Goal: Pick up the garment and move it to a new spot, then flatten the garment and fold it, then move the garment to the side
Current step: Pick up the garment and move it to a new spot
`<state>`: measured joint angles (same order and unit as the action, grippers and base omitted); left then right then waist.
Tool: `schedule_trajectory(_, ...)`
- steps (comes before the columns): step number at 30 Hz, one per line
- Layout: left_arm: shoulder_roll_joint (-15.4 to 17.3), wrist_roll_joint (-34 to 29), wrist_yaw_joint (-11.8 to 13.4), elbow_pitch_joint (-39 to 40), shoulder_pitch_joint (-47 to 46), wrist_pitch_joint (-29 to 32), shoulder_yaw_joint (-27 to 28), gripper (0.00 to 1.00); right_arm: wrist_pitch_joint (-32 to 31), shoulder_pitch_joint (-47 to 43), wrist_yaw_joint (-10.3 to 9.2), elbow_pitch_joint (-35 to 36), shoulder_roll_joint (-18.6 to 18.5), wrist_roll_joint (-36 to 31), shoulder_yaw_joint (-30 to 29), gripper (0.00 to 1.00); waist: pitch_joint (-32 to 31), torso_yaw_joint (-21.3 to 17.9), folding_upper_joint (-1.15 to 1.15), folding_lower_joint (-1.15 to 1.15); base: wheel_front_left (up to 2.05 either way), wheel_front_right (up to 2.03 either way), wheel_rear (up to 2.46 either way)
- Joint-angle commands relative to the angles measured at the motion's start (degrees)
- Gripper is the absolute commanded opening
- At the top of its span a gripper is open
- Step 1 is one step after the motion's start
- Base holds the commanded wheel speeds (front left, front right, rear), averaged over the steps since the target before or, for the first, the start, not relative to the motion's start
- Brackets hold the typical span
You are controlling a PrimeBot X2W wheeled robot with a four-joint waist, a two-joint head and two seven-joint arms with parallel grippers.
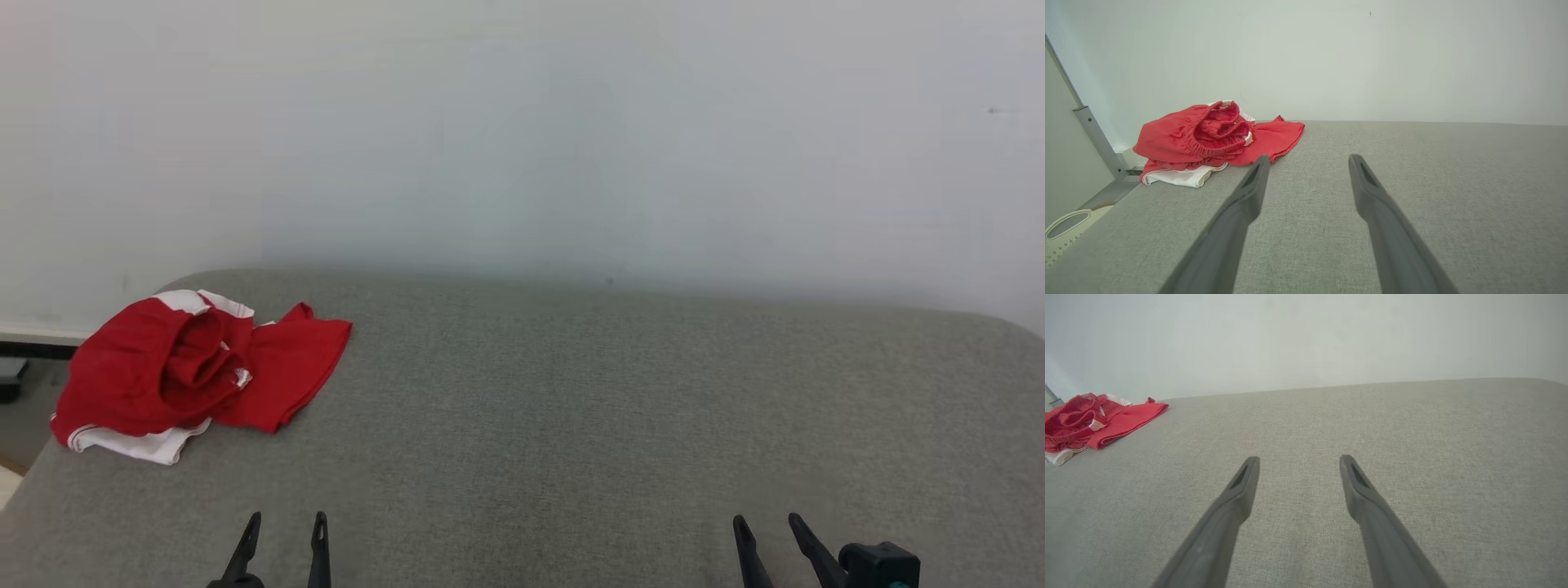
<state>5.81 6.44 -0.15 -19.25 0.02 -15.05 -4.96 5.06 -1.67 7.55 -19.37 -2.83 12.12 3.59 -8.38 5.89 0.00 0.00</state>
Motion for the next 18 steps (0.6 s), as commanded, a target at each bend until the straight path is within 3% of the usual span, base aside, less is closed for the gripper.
schedule_trajectory(1,0.5,0.1,-0.4,0.4,0.1,-0.3,0.0,1.00,0.4,-0.5,-0.12,0.1,-0.1,0.7,0.1,1.00,0.1,3.6,0.00,0.00,0.00,0.00,0.00)
schedule_trajectory(8,3.3,0.1,-2.2,2.3,0.7,-0.3,0.5,1.00,1.7,-0.1,-0.12,-0.6,-0.1,2.6,1.2,1.00,0.0,11.8,0.00,0.00,0.00,0.00,0.00)
schedule_trajectory(13,4.4,0.6,-2.0,2.8,1.2,-0.3,1.2,1.00,2.5,-0.1,-0.12,-1.0,-0.1,3.0,0.7,1.00,0.0,16.9,0.00,0.00,0.00,0.00,0.00)
schedule_trajectory(18,4.7,1.8,-1.0,4.4,2.6,-0.3,2.9,1.00,2.7,2.1,-0.12,-1.1,-0.1,3.4,1.7,1.00,1.8,19.2,0.00,0.00,0.00,0.00,0.00)
